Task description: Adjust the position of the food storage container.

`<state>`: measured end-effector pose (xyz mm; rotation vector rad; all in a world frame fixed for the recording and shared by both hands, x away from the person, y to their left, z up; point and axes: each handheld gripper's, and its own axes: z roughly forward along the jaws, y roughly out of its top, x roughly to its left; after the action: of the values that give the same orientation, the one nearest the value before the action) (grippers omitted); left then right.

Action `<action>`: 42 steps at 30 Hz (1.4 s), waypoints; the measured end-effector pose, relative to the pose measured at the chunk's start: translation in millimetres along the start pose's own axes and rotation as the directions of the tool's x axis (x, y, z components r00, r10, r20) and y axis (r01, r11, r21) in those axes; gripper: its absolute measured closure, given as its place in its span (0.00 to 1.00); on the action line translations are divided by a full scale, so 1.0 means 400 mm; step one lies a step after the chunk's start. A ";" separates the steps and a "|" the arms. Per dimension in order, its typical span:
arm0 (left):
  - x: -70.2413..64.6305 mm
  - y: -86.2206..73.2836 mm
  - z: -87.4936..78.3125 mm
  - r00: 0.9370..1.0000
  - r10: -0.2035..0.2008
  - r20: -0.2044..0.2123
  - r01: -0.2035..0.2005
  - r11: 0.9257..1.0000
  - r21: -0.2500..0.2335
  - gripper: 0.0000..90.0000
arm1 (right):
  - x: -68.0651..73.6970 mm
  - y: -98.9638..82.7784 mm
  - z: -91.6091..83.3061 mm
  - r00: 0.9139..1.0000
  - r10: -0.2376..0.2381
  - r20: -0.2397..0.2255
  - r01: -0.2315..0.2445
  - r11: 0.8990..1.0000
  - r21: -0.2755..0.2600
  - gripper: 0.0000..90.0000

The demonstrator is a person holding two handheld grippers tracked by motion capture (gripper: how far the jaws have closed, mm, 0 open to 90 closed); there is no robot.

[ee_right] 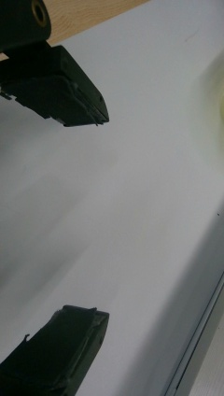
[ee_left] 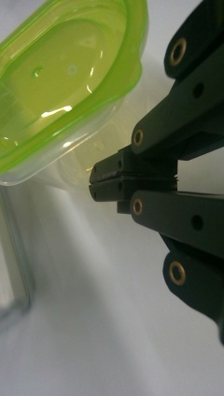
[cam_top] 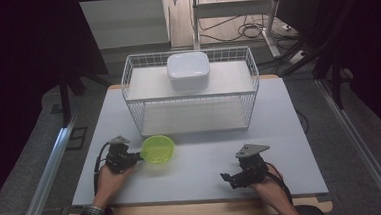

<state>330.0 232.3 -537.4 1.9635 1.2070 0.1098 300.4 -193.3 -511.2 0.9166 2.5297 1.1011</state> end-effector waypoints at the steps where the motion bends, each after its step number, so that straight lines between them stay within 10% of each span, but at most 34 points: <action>1: -0.009 0.004 0.009 1.000 0.007 0.009 -0.007 1.000 0.004 1.00 | 0.000 0.000 0.000 1.000 0.000 0.000 0.000 1.000 0.000 0.06; 17: -0.119 0.040 0.097 0.991 0.113 0.074 -0.115 0.993 0.030 1.00 | 0.002 0.000 0.005 1.000 -0.002 -0.003 0.002 1.000 0.008 0.06; 30: -0.193 0.047 0.136 0.972 0.218 0.089 -0.225 0.972 0.069 0.98 | 0.005 0.001 0.005 1.000 -0.006 -0.007 0.006 1.000 0.010 0.06; 42: -0.191 0.033 0.058 0.964 0.264 -0.043 -0.264 0.964 -0.011 0.46 | 0.002 0.002 0.000 1.000 -0.004 -0.012 0.004 1.000 0.002 0.06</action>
<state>308.9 156.0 -519.6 2.1080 0.9604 0.2976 300.0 -192.2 -510.6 0.9075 2.5417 1.1071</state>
